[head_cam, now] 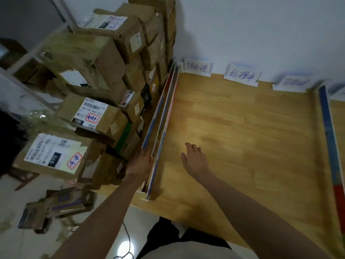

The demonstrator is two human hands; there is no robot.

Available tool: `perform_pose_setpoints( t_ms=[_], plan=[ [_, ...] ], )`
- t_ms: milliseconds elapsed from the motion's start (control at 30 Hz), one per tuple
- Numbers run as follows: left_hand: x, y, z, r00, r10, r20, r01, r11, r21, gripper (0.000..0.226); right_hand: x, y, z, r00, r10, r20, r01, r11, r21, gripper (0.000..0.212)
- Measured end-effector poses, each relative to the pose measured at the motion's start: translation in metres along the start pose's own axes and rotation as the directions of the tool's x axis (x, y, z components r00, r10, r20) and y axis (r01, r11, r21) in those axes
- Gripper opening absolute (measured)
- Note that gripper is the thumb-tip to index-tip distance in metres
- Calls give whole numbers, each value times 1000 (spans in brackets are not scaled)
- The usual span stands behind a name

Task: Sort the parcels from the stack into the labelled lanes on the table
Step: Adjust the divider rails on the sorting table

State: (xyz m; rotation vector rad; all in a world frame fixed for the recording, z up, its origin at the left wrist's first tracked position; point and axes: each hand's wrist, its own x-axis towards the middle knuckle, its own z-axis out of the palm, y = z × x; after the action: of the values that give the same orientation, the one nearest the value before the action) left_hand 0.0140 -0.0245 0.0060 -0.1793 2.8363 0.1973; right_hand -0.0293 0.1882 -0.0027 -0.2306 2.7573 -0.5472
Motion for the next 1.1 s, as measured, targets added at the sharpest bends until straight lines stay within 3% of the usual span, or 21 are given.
perform_pose_setpoints(
  t_ms=[67,167,267,400,533,667,1100],
  plan=[
    [12,-15,13,996,82,41,-84,995,55,71,8,-18,11,999,30,33,-31,999,38,46],
    [23,-21,20,990,101,95,-104,994,19,36,20,-45,27,993,70,96,-81,990,113,46],
    [36,-21,30,974,156,162,-150,987,-47,29,31,-68,44,982,120,143,-148,969,198,45],
    [45,-23,46,982,117,150,-77,966,-247,30,43,-87,60,959,194,205,-245,934,260,40],
    [50,-28,57,993,40,113,19,876,-482,23,50,-97,70,921,286,266,-364,874,321,34],
    [51,-30,61,992,12,126,65,805,-590,30,54,-99,77,905,324,275,-409,842,353,24],
    [32,-37,43,998,49,35,-27,879,-477,41,31,-91,55,901,362,240,-419,869,262,40]
  ],
)
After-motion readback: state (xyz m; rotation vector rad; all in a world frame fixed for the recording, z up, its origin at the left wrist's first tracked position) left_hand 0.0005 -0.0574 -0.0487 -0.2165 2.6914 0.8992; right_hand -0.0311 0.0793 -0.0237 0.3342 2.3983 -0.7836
